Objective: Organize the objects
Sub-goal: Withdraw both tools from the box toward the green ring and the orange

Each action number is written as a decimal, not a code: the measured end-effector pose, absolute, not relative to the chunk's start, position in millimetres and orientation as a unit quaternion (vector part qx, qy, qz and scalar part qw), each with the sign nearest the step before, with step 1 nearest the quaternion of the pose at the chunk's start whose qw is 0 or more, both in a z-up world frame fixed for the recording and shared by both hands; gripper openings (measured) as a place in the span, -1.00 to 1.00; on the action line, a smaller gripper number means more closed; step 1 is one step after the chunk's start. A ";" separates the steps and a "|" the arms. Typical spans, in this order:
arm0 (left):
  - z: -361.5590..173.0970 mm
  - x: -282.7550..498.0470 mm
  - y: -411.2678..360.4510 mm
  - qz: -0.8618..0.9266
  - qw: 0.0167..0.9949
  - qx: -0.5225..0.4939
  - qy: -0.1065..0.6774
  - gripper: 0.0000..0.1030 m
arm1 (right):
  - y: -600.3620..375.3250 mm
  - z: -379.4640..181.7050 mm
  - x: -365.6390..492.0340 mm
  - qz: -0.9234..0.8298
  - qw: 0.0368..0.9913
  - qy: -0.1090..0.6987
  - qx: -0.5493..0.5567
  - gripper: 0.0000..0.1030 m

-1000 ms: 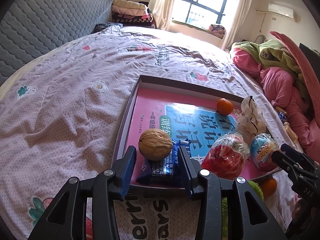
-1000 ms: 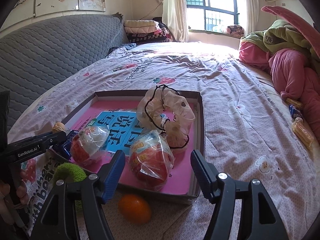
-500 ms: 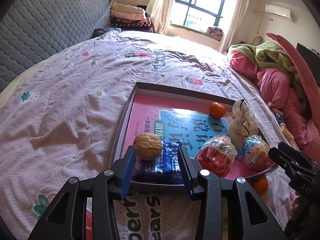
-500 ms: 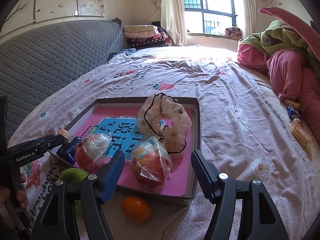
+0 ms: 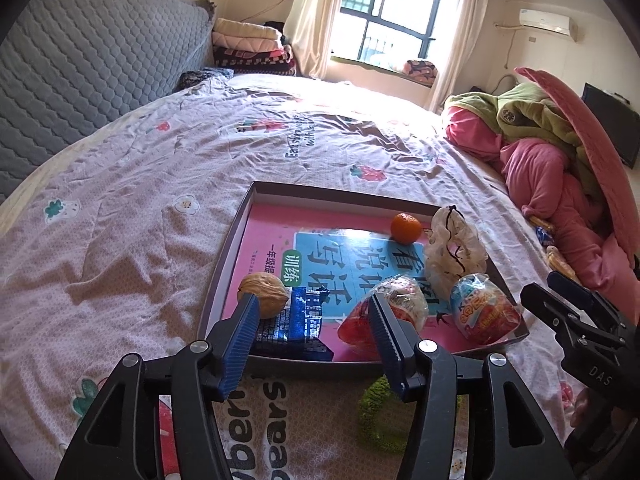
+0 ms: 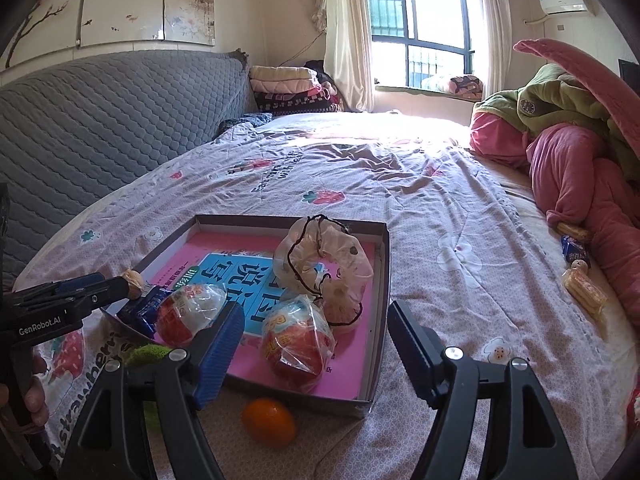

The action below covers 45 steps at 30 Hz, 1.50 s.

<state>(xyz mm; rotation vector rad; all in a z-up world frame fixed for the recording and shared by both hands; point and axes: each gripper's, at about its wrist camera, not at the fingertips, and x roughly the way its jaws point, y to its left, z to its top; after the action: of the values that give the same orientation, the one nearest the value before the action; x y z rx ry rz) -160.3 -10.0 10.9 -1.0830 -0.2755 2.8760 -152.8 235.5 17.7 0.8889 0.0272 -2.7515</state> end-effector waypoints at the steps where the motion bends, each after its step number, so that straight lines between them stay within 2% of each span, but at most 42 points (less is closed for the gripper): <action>1: 12.4 -159.0 -8.9 0.932 0.030 -0.350 -0.089 0.15 | 235.5 18.9 -151.9 -0.945 0.125 0.010 0.303 0.44; 15: 29.7 -144.8 7.1 0.935 0.040 -0.344 -0.074 0.28 | 235.7 33.8 -137.1 -0.954 0.124 0.018 0.274 0.45; 27: 34.0 -121.7 17.6 0.935 0.049 -0.348 -0.057 0.30 | 232.9 36.9 -108.8 -0.955 0.133 0.015 0.266 0.51; 45: -11.8 -112.1 23.3 0.912 0.056 -0.402 -0.056 0.30 | 236.7 -2.1 -94.0 -0.938 0.116 0.018 0.327 0.51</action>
<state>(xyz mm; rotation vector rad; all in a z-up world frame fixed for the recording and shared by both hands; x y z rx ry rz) -112.1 23.3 -11.8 -1.2187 -0.1697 2.7695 -94.0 236.7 -2.1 0.9580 0.0528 -2.7472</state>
